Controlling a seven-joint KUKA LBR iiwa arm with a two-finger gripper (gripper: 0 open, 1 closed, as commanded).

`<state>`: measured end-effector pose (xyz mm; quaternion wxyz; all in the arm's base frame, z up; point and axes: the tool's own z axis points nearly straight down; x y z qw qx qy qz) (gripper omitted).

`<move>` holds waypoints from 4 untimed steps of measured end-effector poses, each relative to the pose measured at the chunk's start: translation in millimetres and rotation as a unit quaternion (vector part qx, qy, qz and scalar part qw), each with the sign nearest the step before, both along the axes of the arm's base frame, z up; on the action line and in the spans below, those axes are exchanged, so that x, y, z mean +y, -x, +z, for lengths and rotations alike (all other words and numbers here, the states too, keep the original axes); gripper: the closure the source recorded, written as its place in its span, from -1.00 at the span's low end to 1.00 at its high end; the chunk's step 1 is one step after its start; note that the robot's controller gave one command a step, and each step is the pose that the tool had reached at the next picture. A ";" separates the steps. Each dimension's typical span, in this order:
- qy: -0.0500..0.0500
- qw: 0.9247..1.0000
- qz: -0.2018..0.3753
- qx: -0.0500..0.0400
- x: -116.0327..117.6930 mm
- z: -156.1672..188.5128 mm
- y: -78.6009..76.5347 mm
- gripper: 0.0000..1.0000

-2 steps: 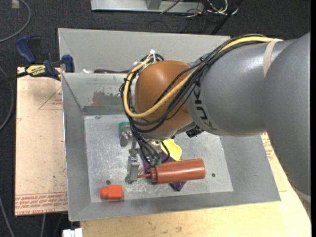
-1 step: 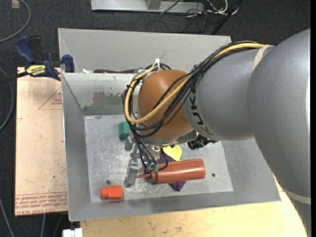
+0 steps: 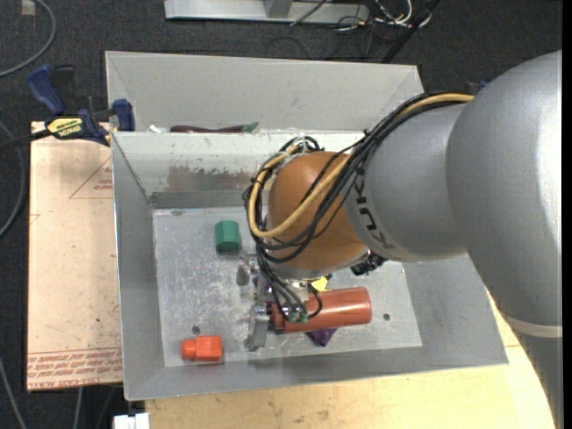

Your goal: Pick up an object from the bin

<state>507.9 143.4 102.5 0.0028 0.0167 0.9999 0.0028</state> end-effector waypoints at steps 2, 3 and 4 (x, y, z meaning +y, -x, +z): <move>-0.001 1.000 -0.022 0.000 -66.0 -33.0 16.8 1.00; -0.001 1.000 -0.022 0.000 -66.0 -33.0 16.8 1.00; -0.001 1.000 -0.022 0.000 -65.6 58.7 -10.9 1.00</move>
Offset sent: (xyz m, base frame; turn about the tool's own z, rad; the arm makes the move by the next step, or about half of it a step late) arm -0.0169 -0.0664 -0.0325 0.0415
